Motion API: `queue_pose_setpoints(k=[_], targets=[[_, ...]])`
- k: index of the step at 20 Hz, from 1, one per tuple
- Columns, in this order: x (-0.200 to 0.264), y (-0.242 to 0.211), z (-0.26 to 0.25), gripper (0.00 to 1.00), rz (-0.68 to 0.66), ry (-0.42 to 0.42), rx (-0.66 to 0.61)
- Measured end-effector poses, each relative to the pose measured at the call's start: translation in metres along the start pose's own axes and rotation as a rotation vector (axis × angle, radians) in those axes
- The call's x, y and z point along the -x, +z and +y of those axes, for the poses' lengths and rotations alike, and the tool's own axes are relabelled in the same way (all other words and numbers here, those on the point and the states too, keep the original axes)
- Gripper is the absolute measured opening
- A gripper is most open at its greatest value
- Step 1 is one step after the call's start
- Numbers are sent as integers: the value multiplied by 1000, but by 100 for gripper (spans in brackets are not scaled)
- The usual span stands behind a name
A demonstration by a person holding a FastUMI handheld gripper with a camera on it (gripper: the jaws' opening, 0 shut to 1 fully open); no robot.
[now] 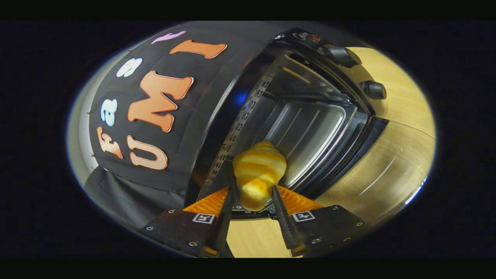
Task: Open the toaster oven, put the food inside, and close the toaster oven door.
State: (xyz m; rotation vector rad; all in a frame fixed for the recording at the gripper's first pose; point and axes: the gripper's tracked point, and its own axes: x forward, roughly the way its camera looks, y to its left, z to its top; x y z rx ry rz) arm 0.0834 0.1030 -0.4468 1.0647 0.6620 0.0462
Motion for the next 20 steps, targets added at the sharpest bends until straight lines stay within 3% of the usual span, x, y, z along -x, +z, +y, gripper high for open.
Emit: queue_pose_setpoints(k=[3, 9, 20], targets=[[11, 3, 0, 75, -15, -2, 20], [52, 2, 4, 96, -13, -17, 86], [143, -13, -26, 98, 1, -151, 489]])
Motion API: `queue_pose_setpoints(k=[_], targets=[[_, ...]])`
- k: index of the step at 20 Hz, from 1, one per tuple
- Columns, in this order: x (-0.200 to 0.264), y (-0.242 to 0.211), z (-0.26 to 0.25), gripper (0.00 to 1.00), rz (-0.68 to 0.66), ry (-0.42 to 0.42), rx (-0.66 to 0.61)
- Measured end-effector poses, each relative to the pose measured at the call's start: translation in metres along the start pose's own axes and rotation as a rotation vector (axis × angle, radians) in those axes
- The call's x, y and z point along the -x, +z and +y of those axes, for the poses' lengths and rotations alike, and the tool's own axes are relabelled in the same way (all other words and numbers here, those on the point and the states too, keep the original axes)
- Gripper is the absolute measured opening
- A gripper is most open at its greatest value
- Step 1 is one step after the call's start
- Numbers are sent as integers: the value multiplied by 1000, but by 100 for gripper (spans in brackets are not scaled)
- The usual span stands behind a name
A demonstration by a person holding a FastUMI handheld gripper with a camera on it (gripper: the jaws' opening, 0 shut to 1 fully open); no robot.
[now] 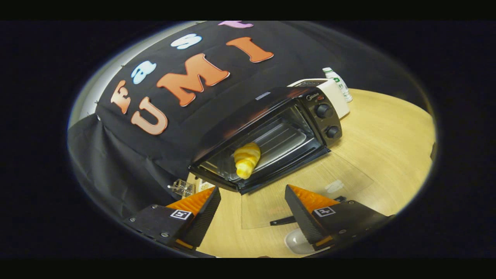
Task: Open the toaster oven, put the food inside, and close the toaster oven door.
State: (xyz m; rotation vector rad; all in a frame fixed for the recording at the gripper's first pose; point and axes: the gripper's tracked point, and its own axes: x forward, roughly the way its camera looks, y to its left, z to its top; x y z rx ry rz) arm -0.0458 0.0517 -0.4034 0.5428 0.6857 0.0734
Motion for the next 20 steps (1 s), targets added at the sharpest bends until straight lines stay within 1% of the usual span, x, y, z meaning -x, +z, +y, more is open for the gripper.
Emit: queue_pose_setpoints(k=[5, 8, 12, 16, 19, 20], targets=[[19, -23, -22, 98, 20, -57, 201], [21, -44, -39, 98, 62, -84, 285], [20, -67, -59, 99, 115, -115, 360], [11, -90, -71, 99, 178, -123, 412], [3, -102, -82, 99, 221, -135, 453], [7, -100, -86, 99, 231, -140, 466]])
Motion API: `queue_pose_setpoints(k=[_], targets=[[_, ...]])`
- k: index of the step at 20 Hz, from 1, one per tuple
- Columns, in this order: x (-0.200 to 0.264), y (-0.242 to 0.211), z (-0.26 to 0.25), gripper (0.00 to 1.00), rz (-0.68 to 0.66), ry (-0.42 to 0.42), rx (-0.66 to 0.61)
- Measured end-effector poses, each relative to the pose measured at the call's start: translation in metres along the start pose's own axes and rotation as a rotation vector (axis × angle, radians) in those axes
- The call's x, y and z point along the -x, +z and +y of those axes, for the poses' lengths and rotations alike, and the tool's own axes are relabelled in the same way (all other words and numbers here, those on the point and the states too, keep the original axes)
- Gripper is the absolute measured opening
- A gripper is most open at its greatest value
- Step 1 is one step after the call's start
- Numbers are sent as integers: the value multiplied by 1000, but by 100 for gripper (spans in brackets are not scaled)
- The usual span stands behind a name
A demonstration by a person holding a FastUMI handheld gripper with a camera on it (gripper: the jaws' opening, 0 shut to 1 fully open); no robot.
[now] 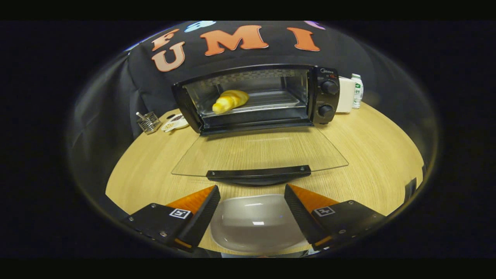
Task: Open the toaster oven, put the food inside, and close the toaster oven door.
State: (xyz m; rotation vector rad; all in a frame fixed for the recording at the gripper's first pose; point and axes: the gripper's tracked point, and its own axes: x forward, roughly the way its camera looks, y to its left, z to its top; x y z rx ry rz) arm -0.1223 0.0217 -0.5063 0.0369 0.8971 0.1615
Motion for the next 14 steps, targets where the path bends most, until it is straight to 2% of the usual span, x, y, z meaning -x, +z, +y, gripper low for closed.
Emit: queue_pose_setpoints(k=[8, 14], targets=[[-13, 1, -7, 99, 29, -30, 12], [6, 31, 2, 99, -37, -16, -4]])
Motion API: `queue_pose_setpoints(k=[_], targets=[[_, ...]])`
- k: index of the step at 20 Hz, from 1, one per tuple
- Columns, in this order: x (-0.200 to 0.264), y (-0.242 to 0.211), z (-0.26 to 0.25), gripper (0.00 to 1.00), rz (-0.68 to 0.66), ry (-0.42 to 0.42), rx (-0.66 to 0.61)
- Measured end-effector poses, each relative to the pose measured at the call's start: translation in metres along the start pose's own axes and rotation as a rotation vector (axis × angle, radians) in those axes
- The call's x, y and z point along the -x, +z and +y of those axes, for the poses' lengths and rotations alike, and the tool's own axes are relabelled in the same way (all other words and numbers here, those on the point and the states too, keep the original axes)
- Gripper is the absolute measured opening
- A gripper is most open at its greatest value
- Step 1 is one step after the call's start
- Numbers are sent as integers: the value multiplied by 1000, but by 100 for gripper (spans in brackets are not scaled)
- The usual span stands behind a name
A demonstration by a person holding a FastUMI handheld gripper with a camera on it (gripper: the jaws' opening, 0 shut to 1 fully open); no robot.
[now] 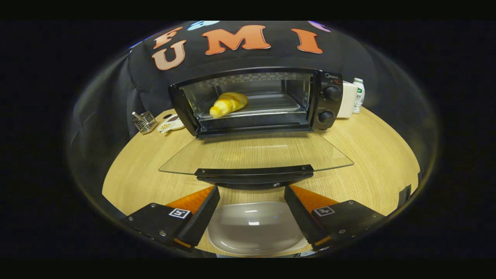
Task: Open the toaster oven, put the food inside, and close the toaster oven door.
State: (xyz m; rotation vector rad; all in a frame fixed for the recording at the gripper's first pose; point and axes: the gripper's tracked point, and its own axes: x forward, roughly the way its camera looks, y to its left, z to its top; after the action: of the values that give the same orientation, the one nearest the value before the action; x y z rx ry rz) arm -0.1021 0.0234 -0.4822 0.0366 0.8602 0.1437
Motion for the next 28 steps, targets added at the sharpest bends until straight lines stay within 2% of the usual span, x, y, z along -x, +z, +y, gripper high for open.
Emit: queue_pose_setpoints(k=[11, 16, 23, 28], targets=[[2, 116, 6, 100, -187, -23, -73], [3, 162, 3, 99, -257, -21, -62], [44, 228, 15, 99, -371, 7, -52], [97, 304, 18, 99, -490, -13, 20]])
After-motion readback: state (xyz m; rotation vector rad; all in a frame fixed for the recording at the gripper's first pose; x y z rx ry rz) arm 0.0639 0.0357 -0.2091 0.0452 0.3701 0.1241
